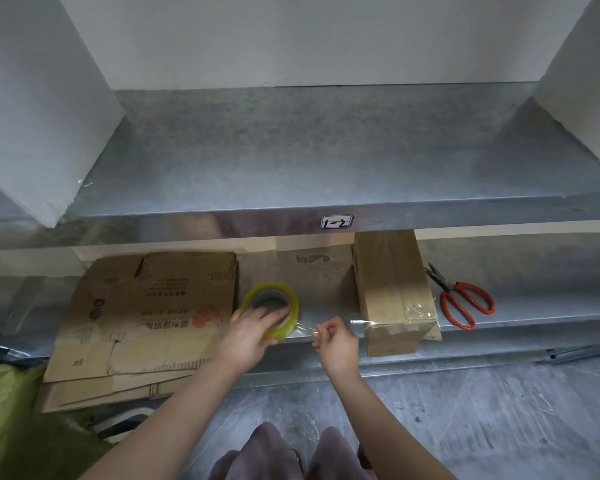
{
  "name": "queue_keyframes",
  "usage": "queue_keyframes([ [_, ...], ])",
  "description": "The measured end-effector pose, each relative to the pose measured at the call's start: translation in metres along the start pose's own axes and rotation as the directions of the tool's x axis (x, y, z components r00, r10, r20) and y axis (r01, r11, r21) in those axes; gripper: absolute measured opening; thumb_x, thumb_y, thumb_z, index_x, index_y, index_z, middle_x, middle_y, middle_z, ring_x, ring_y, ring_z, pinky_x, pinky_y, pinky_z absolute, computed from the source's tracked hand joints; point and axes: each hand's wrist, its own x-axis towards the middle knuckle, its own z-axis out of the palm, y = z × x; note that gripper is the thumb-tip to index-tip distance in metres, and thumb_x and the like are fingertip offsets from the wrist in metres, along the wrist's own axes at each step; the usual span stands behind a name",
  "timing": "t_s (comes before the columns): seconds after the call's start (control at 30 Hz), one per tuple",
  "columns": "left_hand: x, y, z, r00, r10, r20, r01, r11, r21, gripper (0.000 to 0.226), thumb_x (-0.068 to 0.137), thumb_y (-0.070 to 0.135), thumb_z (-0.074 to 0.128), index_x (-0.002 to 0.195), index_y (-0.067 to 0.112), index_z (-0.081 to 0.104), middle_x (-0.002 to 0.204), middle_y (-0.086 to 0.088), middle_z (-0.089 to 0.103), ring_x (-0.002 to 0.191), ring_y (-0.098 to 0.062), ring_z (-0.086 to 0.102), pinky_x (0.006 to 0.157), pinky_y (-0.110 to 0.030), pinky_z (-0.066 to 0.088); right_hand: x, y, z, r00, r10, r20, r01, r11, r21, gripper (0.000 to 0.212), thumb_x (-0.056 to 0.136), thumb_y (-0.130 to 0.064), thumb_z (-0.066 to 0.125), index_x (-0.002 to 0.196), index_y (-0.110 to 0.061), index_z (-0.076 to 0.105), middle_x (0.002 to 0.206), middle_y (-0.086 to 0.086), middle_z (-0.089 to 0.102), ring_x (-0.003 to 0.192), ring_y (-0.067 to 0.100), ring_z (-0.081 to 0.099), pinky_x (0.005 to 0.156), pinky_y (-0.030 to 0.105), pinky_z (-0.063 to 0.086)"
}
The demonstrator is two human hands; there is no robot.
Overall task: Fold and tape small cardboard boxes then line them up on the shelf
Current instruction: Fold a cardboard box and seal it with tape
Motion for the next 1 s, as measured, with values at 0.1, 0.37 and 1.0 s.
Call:
queue_keyframes([
  [0.1, 0.006, -0.003, 0.001, 1.000, -0.002, 0.001, 0.002, 1.000, 0.019, 0.065, 0.091, 0.032, 0.061, 0.146, 0.046, 0.030, 0.132, 0.008, 0.052, 0.124, -0.018, 0.045, 0.105, -0.032, 0.026, 0.008, 0.002, 0.003, 1.000, 0.015, 0.001, -0.015, 0.998, -0.055, 0.012, 0.098, -0.012, 0.050, 0.086, -0.013, 0.051, 0.079, 0.002, 0.067, 0.076, 0.022, 0.068, 0.067, 0.027, 0.050],
  [0.37, 0.007, -0.011, 0.007, 1.000, 0.027, -0.009, -0.027, 0.998, 0.055, 0.066, 0.091, 0.033, 0.061, 0.147, 0.047, 0.028, 0.124, 0.009, 0.058, 0.119, -0.017, 0.048, 0.105, -0.031, 0.028, 0.010, 0.014, 0.000, 0.993, -0.112, -0.034, 0.088, 0.911, -0.402, 0.019, 0.097, -0.038, 0.054, 0.097, -0.022, 0.064, 0.106, -0.006, 0.060, 0.086, 0.021, 0.063, 0.065, 0.026, 0.041],
  [1.0, -0.007, -0.011, 0.014, 0.998, 0.057, 0.022, -0.060, 0.988, 0.143, 0.072, 0.095, 0.042, 0.052, 0.151, 0.045, 0.007, 0.133, 0.004, 0.047, 0.128, -0.019, 0.038, 0.112, -0.033, 0.022, 0.000, 0.010, -0.007, 0.982, -0.172, 0.078, 0.189, 0.879, -0.438, 0.023, 0.102, -0.033, 0.042, 0.117, -0.016, 0.048, 0.123, 0.001, 0.051, 0.087, 0.025, 0.063, 0.063, 0.028, 0.041],
])
